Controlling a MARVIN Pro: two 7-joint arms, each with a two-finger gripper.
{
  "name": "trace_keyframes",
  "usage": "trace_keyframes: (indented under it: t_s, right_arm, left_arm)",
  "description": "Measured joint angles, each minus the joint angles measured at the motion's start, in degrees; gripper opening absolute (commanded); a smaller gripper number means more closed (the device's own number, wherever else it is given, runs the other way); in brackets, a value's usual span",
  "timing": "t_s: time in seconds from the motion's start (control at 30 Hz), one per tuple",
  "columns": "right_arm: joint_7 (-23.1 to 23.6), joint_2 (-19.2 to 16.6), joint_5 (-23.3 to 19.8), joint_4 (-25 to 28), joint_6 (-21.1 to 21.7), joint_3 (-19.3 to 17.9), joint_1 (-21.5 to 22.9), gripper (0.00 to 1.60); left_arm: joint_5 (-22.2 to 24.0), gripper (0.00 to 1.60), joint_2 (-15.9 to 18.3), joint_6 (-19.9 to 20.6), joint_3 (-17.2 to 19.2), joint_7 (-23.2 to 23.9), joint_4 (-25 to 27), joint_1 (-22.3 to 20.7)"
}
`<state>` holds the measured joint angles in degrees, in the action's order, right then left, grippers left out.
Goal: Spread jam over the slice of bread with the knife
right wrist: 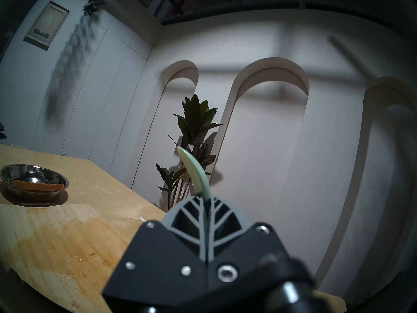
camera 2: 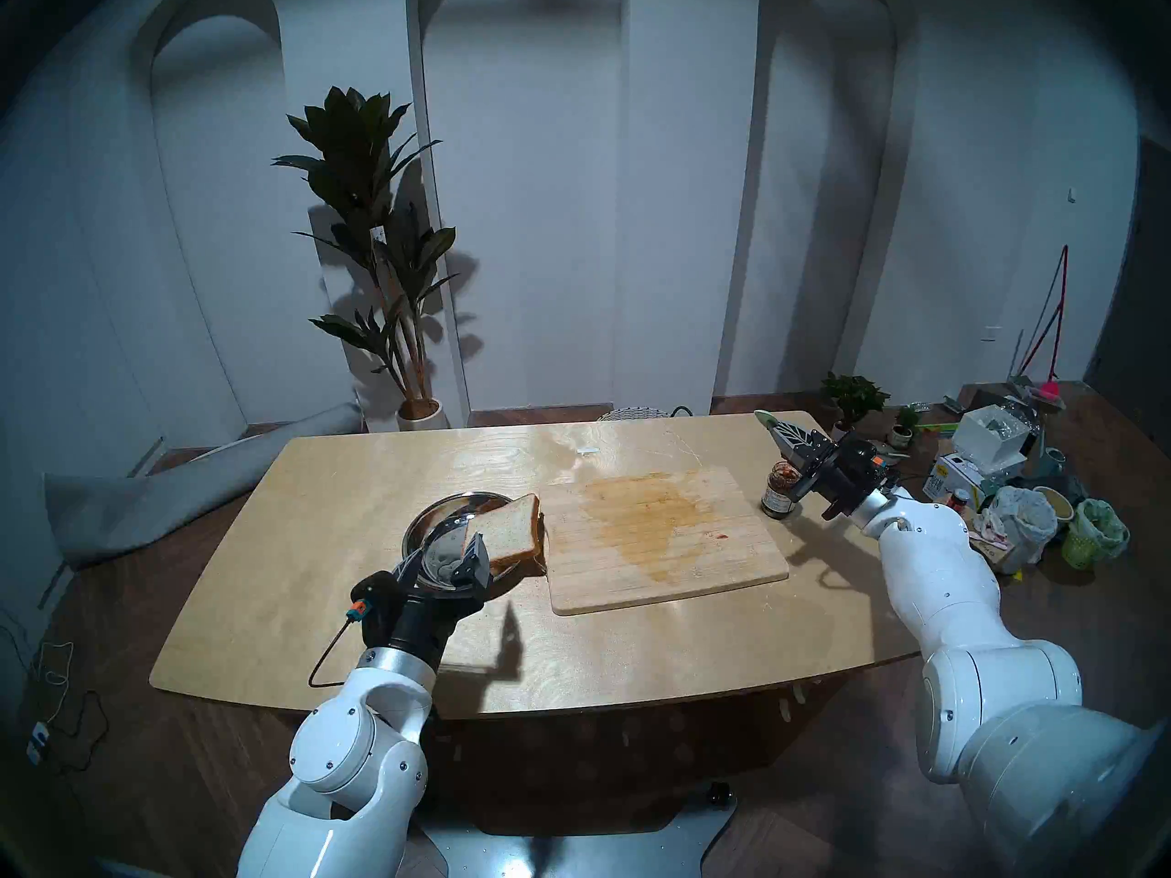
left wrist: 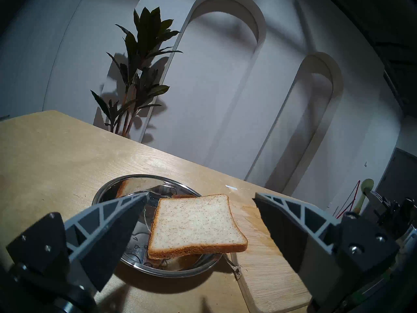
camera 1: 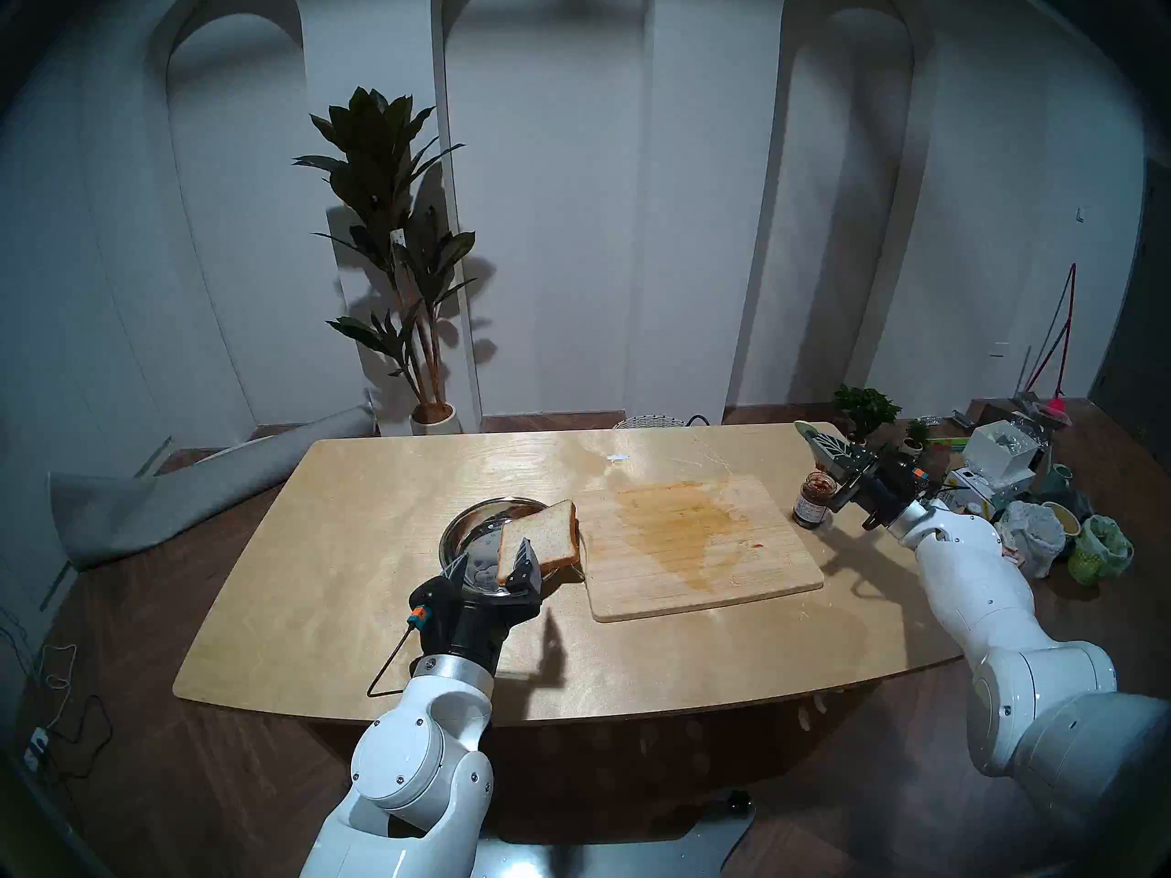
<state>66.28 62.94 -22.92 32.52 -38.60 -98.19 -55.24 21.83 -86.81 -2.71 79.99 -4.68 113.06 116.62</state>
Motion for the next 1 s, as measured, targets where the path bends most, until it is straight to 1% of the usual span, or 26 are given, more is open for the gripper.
trace_keyframes:
  t_s: [0.23, 0.47, 0.6, 0.73, 0.9, 1.0]
  right_arm:
    - [0.0, -0.2, -1.1, 4.4, -0.4, -0.3, -1.1, 0.00]
    - [-0.2, -0.6, -2.1, 9.8, -0.5, 1.3, -2.5, 0.00]
    - [1.2, 0.6, -4.6, 13.1, 2.3, 1.6, -3.4, 0.00]
    - [2.2, 2.9, -7.7, 16.2, 6.1, 1.7, -4.8, 0.00]
    - [2.1, 6.3, -11.9, 19.3, 11.3, 2.7, -7.0, 0.00]
    - [1.3, 8.3, -14.4, 20.7, 14.4, 3.8, -8.2, 0.00]
  left_arm:
    - [0.3, 1.60, 0.0, 0.0, 0.0, 0.1, 0.0, -0.1]
    - [1.0, 1.60, 0.0, -0.2, 0.3, 0.6, -0.1, -0.4]
    - [1.4, 1.60, 0.0, -0.3, 0.7, 0.7, -0.1, -0.5]
    - [1.6, 1.60, 0.0, -0.4, 1.3, 0.8, 0.0, -0.6]
    - [1.3, 1.60, 0.4, -0.5, 1.9, 1.1, 0.1, -0.7]
    - [0.9, 1.60, 0.9, -0.4, 2.2, 1.2, 0.3, -0.7]
